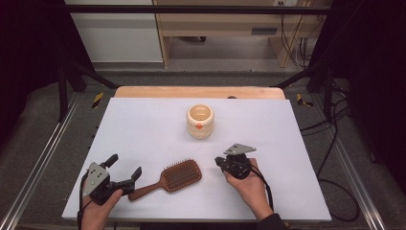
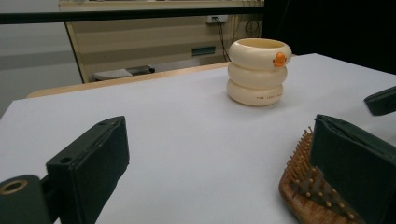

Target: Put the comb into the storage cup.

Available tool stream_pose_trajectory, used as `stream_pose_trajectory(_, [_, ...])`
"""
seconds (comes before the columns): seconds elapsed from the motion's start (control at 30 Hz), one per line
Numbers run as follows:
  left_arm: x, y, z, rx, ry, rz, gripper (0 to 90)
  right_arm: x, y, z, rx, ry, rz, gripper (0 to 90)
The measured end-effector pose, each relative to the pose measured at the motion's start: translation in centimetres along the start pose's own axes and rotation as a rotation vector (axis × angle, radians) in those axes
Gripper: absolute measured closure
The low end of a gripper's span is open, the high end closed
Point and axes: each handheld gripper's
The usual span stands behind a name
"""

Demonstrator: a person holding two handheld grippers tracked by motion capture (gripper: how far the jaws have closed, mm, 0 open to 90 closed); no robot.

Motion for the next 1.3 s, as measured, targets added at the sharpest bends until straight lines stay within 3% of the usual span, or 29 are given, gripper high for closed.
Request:
stream_pose_trajectory(0.17, [0.1, 0.1, -0.1, -0.001, -0.023, 0.003, 4.4, -2.0, 1.9, 0.6, 0.031, 0.072, 0.001, 74.0])
stream_pose_trajectory(0.3, [0.8, 0.4, -0.4, -0.008, -0.058, 0.014, 4.4, -3.1, 2.9, 1.1, 0.034, 0.111, 0.005, 57.8])
stream_pose_trajectory(0.43, [1.1, 0.8, -1.8, 0.039, -0.076, 0.055, 4.3, -4.4, 3.8, 1.1, 0.034, 0.153, 0.017, 41.5])
stream_pose_trajectory(0.53, [1.3, 0.9, -2.9, 0.077, -0.129, 0.071, 4.4, -5.5, 4.4, 0.9, 0.022, 0.208, 0.048, 29.5])
stream_pose_trajectory(0.7, [1.9, 0.7, -4.4, 0.075, -0.172, 0.121, 4.4, -7.0, 5.6, 0.7, 0.039, 0.289, 0.099, 10.1])
stream_pose_trajectory(0.87, [2.5, 0.9, -5.6, 0.089, -0.22, 0.164, 7.4, -7.8, 6.1, 1.0, 0.029, 0.327, 0.141, 8.4])
stream_pose_trajectory(1.03, [2.9, 1.6, -6.8, 0.103, -0.298, 0.203, 6.6, -8.5, 6.5, 1.5, -0.008, 0.346, 0.102, 7.4])
stream_pose_trajectory(1.17, [3.0, 2.4, -7.6, 0.136, -0.33, 0.202, 6.1, -8.9, 6.5, 1.8, -0.018, 0.362, 0.095, 7.9])
stream_pose_trajectory(1.3, [3.3, 2.8, -7.5, 0.103, -0.375, 0.226, 6.3, -9.0, 6.3, 2.1, -0.011, 0.365, 0.098, 8.0])
Point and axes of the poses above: each handheld gripper's, and its own axes: x roughly forward along the jaws, z roughly out of its underside, y roughly to its right, and after that the axes turned 11 degrees about x, right-handed
